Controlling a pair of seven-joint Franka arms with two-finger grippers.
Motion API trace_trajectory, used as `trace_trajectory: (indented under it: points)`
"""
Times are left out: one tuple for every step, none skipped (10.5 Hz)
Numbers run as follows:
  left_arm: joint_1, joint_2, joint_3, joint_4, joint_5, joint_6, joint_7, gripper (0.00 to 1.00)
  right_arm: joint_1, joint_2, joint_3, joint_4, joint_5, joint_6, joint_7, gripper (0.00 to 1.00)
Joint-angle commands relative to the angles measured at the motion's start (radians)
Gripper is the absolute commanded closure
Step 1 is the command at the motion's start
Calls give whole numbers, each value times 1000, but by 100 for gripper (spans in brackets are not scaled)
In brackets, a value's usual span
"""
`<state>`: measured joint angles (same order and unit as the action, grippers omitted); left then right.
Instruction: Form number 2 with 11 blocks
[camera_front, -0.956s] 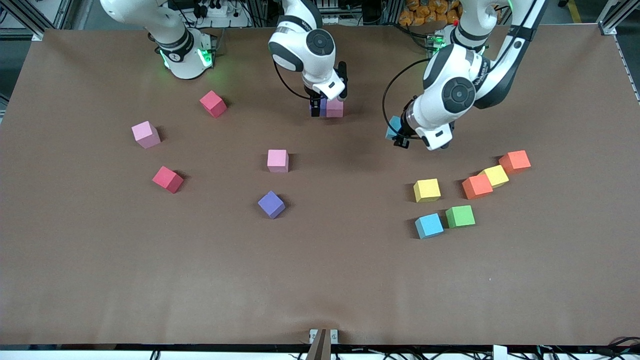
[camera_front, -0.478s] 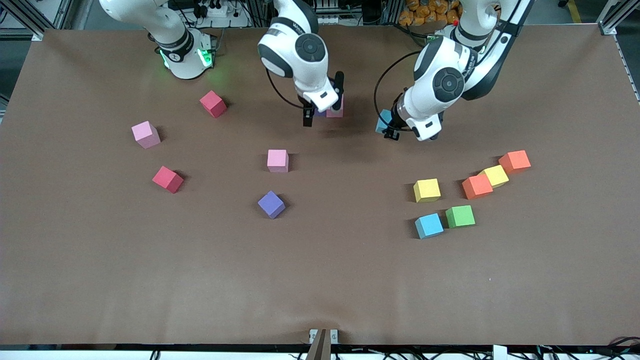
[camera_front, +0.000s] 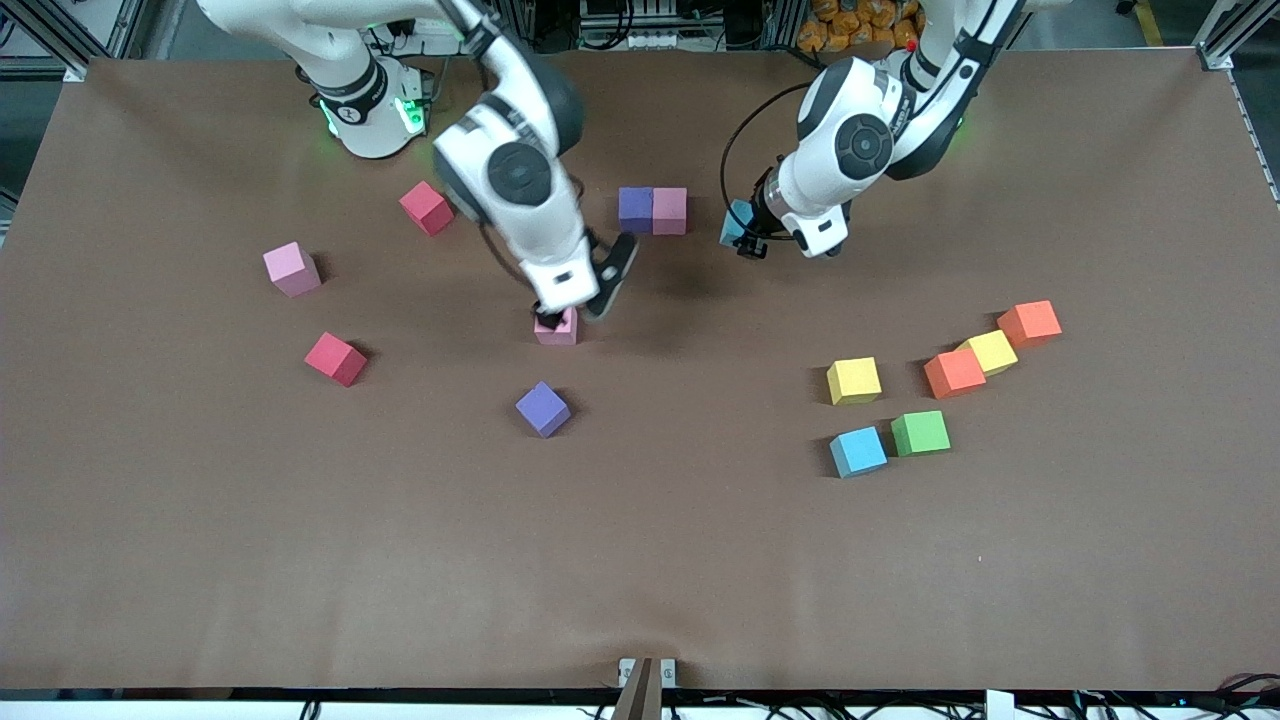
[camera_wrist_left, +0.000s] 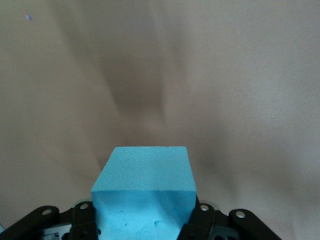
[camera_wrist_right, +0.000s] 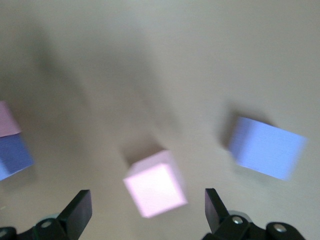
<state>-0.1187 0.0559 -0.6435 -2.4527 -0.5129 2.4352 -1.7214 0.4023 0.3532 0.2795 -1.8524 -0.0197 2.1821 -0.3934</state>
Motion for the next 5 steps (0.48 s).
trace_trajectory:
  points:
    - [-6,-15,-45,-55,-30,80,-96,100,-80,48,18,116,-14,-19,72,0]
    - [-7,-8,-47,-66,-30,80,-140,100,-111,75,18,152,-20,-19,96,0]
    - [-7,-8,-62,-78,-30,84,-170,100,-146,102,17,179,-22,-16,114,0]
    - [-7,-8,-70,-83,-30,93,-193,100,-176,137,18,208,-20,-13,135,0]
    - [-9,-7,-77,-91,-30,137,-257,100,-190,174,18,229,-20,-10,157,0]
